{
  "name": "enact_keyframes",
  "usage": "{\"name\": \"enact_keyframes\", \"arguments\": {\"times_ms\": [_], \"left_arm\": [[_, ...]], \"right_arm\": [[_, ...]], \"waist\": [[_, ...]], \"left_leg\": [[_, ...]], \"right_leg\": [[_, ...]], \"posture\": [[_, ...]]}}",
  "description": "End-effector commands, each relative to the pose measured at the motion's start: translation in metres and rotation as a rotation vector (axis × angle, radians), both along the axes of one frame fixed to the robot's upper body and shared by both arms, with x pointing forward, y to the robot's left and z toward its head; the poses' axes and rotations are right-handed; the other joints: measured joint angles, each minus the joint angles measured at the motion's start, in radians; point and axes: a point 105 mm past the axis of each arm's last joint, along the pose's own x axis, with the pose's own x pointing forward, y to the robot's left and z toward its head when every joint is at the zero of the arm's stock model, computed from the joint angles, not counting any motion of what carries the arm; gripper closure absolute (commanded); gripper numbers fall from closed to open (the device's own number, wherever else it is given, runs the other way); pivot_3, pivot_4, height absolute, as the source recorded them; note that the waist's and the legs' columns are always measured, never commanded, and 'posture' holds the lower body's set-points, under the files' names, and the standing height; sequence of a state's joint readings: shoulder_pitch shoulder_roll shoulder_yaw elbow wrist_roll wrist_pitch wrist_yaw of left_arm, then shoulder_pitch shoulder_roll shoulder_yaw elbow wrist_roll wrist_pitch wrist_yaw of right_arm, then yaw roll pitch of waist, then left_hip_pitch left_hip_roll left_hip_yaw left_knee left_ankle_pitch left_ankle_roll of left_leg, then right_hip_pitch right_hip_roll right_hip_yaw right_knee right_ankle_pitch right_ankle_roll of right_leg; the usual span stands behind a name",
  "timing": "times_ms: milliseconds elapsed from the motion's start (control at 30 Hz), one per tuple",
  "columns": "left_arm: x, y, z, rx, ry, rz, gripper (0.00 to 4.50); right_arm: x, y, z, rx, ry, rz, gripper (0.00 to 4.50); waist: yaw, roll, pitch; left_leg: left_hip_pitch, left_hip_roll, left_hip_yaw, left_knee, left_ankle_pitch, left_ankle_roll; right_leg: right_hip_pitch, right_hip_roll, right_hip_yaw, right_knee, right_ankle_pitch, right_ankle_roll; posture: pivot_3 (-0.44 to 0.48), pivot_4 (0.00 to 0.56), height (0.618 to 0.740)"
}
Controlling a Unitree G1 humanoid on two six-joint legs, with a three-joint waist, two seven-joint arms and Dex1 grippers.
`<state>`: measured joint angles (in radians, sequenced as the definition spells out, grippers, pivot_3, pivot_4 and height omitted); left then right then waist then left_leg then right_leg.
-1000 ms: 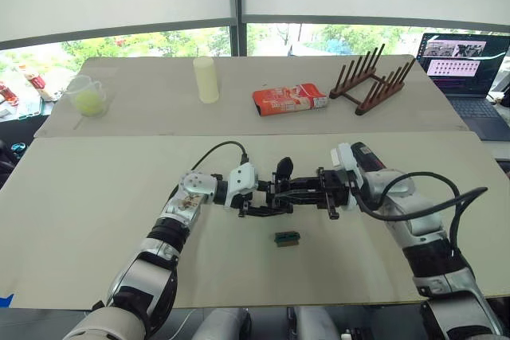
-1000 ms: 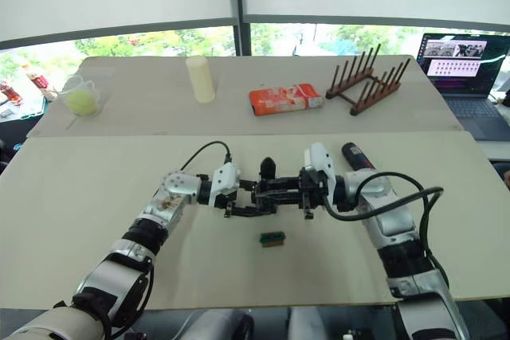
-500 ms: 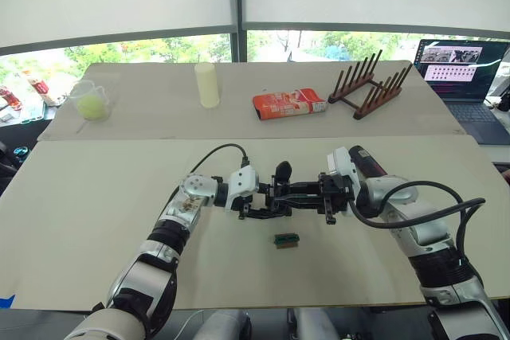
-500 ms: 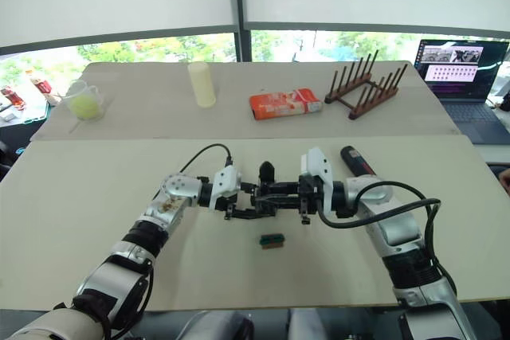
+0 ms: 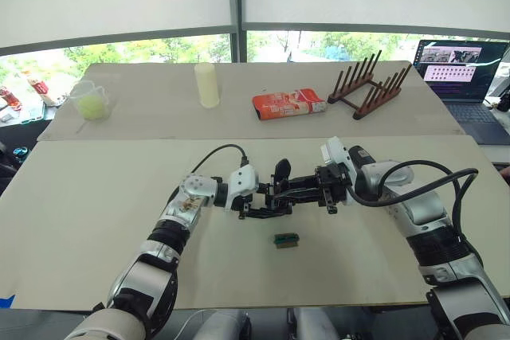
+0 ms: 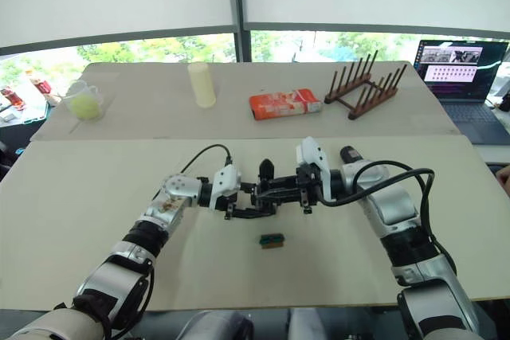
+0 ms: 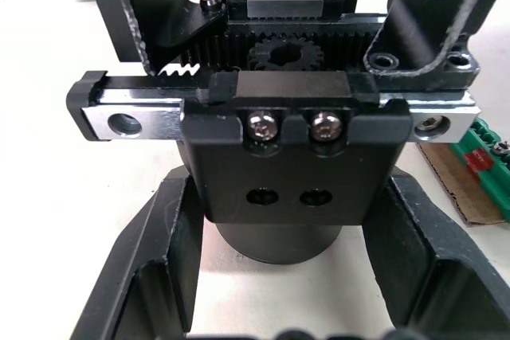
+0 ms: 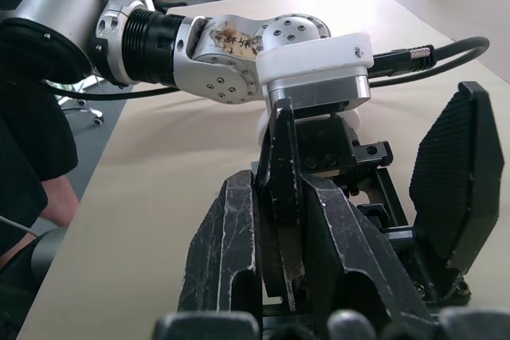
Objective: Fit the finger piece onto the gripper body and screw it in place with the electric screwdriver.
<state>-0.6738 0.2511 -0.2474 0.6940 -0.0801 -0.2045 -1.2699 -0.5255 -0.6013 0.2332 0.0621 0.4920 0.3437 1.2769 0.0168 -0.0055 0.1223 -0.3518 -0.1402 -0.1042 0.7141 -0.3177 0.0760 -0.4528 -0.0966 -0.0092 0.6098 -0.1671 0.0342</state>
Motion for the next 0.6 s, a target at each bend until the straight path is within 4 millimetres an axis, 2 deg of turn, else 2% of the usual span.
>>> {"name": "enact_keyframes", "arguments": {"times_ms": [33,133,333,600], "left_arm": [[0.0079,0.0009,0.0203,-0.056,-0.060,0.025,2.20],[0.0077,0.0009,0.0198,-0.056,-0.059,0.025,2.20],[0.0070,0.0007,0.0195,-0.056,-0.059,0.021,2.20],[0.0070,0.0021,0.0190,-0.050,-0.061,0.019,2.20]], "right_arm": [[-0.0059,-0.0209,-0.0632,-0.187,0.156,-0.156,4.18],[-0.0104,-0.0200,-0.0630,-0.189,0.173,-0.169,4.18],[-0.0051,-0.0220,-0.0663,-0.210,0.164,-0.181,4.18],[-0.0049,-0.0225,-0.0568,-0.200,0.128,-0.160,4.18]], "waist": [[0.001,0.000,-0.001],[0.001,0.000,-0.002],[0.000,0.000,-0.003],[0.000,0.000,-0.003]], "left_leg": [[0.000,0.000,0.000,0.000,0.000,0.000],[0.000,0.000,0.000,0.000,0.000,0.000],[0.000,0.000,0.000,-0.001,0.000,0.000],[0.000,0.000,0.000,-0.001,0.000,0.000]], "right_leg": [[0.000,0.000,0.000,0.000,0.000,0.000],[0.000,0.000,0.000,0.000,0.000,0.000],[0.000,0.000,0.000,-0.001,0.000,0.000],[0.000,0.000,0.000,-0.001,0.000,0.000]], "posture": [[0.000,0.150,0.740],[0.000,0.150,0.740],[0.000,0.150,0.740],[0.000,0.150,0.740]]}}
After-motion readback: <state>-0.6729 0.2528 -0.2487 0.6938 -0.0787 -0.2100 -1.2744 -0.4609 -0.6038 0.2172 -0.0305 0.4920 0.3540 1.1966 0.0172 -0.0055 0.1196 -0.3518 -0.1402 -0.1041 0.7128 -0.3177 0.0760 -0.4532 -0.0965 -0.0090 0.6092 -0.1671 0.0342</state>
